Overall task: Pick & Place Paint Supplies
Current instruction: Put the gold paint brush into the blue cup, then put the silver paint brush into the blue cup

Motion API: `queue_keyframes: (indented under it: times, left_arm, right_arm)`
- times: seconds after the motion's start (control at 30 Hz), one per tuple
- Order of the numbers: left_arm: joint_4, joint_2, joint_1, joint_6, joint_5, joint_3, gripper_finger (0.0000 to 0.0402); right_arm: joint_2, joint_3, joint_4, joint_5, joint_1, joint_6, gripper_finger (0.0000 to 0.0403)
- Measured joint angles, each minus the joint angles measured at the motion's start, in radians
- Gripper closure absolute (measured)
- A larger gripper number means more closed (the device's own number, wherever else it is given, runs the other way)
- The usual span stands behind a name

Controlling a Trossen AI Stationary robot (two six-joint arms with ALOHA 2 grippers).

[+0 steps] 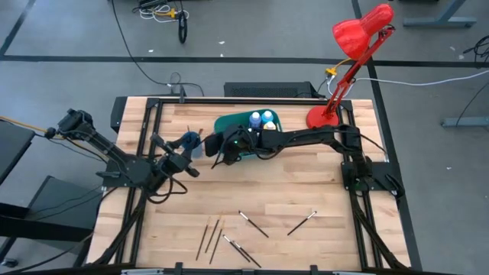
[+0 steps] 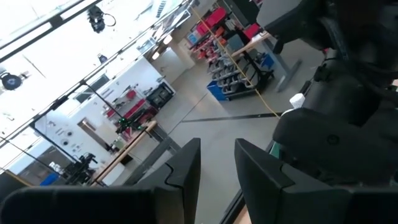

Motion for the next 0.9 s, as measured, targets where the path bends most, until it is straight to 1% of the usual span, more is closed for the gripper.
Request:
queue_keyframes:
  times: [0.27,0.47,0.57,0.63,0.7,0.8,0.9]
  left_arm:
    - [0.000,0.000,0.000,-0.002,0.005,0.000,0.0292]
    - [0.000,0.000,0.000,-0.020,0.006,0.000,0.0292]
    - [0.000,0.000,0.000,-0.022,0.006,0.000,0.0292]
    - [0.000,0.000,0.000,-0.023,0.006,0.000,0.0292]
    - [0.000,0.000,0.000,-0.023,0.006,0.000,0.0292]
    - [0.000,0.000,0.000,-0.031,0.006,0.000,0.0292]
    - [0.000,0.000,0.000,-0.032,0.006,0.000,0.0292]
  right_arm:
    - [0.000,0.000,0.010,-0.013,0.000,0.099,0.0329]
    - [0.000,0.000,0.012,-0.013,0.000,0.105,0.0319]
    - [0.000,0.000,0.043,-0.014,0.000,0.166,0.0318]
    - [0.000,0.000,0.084,-0.013,0.000,0.244,0.0318]
    - [0.000,0.000,0.130,-0.002,0.000,0.355,0.0318]
    - [-0.001,0.000,0.181,0.060,0.011,0.576,0.0318]
    - [-0.001,0.000,0.175,0.109,0.024,0.810,0.0319]
